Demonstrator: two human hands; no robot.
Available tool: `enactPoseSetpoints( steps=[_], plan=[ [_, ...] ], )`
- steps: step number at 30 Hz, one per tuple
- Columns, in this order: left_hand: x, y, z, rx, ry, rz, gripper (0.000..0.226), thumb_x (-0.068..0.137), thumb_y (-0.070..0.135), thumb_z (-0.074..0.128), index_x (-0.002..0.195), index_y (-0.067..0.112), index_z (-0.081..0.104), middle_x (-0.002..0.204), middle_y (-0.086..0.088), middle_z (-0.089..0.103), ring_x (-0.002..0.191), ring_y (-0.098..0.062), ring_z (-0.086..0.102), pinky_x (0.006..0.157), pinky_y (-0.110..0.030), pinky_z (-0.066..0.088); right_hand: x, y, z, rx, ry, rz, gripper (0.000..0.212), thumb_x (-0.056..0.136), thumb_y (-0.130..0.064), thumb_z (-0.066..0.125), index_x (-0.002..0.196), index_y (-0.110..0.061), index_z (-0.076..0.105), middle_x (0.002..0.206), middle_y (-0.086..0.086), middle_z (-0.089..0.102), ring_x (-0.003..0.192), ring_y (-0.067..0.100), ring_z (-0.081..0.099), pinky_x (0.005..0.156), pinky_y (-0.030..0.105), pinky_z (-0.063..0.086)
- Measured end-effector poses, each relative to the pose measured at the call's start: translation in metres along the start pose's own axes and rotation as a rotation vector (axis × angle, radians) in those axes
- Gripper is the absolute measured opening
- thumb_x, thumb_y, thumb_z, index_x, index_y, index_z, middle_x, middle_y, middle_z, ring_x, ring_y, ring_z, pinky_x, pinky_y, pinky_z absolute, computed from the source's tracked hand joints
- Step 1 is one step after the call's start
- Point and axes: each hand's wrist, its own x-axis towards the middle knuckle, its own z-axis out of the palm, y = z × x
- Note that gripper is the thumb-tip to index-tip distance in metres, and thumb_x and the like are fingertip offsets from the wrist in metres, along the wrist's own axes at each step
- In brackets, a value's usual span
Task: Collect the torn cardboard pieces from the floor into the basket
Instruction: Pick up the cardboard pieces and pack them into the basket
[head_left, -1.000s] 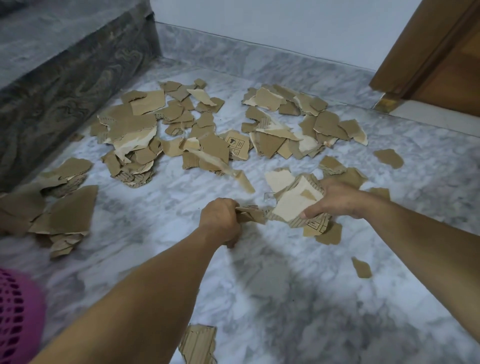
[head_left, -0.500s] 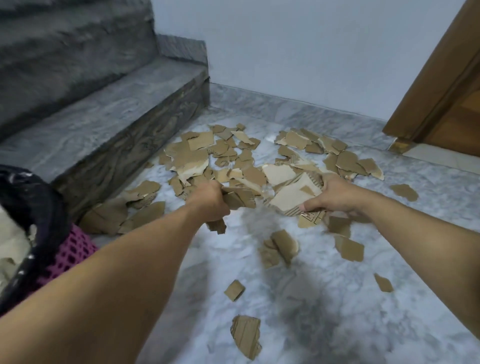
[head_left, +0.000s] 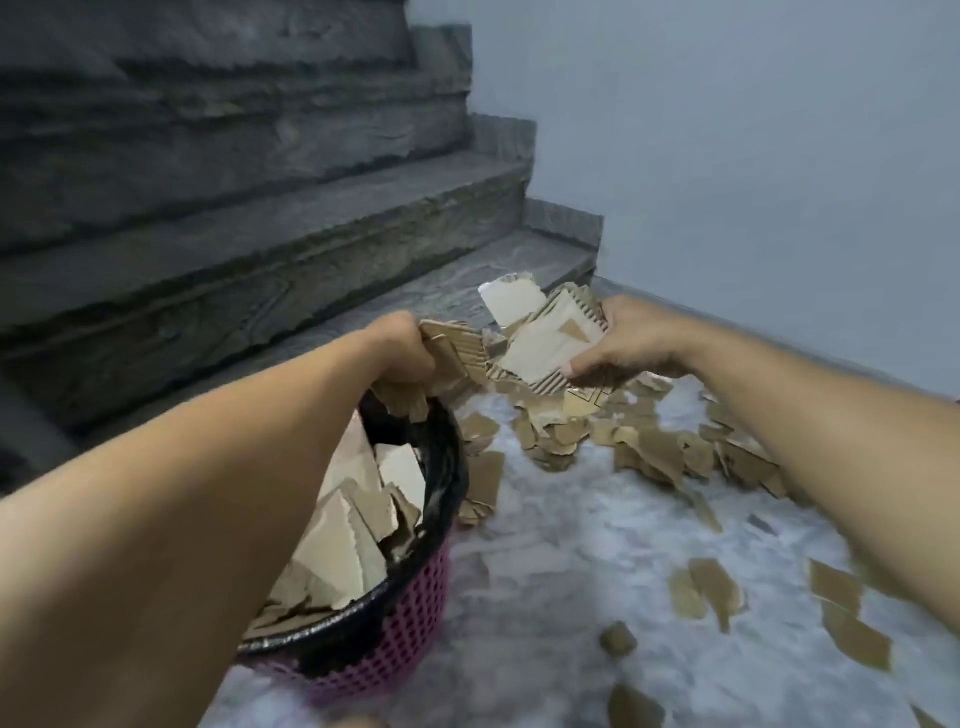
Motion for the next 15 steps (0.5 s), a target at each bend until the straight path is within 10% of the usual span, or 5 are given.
enactPoseSetpoints(
  steps=[6, 10, 15],
  plan=[
    [-0.032, -0.086, -0.026, -0.135, -0.061, -0.171, 0.022, 0.069, 0.008, 0.082, 0.079, 0.012, 0.063, 0.081, -0.009, 0.069, 0.08, -0.028, 0.07, 0.074, -0.044, 0.06, 0.019, -0.073, 0.082, 0.013, -0.192, -0.035, 0.043, 0.071, -0.005, 0.085, 0.108, 0.001, 0.064, 0.086, 0.017, 0.076, 0.079, 0.031, 0.075, 0.076, 0.052, 0.06],
    [-0.049, -0.132, -0.021, -0.247, -0.16, -0.295, 0.047, 0.063, 0.031, 0.09, 0.098, 0.009, 0.068, 0.088, -0.007, 0.073, 0.081, -0.027, 0.073, 0.074, -0.048, 0.059, 0.021, -0.094, 0.136, 0.003, -0.261, -0.034, 0.04, 0.076, -0.006, 0.082, 0.111, -0.001, 0.061, 0.081, 0.01, 0.075, 0.069, 0.022, 0.073, 0.056, 0.034, 0.059],
    [-0.062, -0.17, -0.01, -0.137, -0.125, -0.352, 0.079, 0.065, 0.061, 0.078, 0.124, 0.012, 0.058, 0.123, -0.002, 0.057, 0.109, -0.026, 0.056, 0.08, -0.035, 0.046, 0.034, -0.089, 0.171, -0.166, 0.096, -0.177, 0.044, 0.07, -0.026, 0.087, 0.105, -0.014, 0.063, 0.102, 0.008, 0.068, 0.099, 0.024, 0.066, 0.085, 0.035, 0.055]
  ],
)
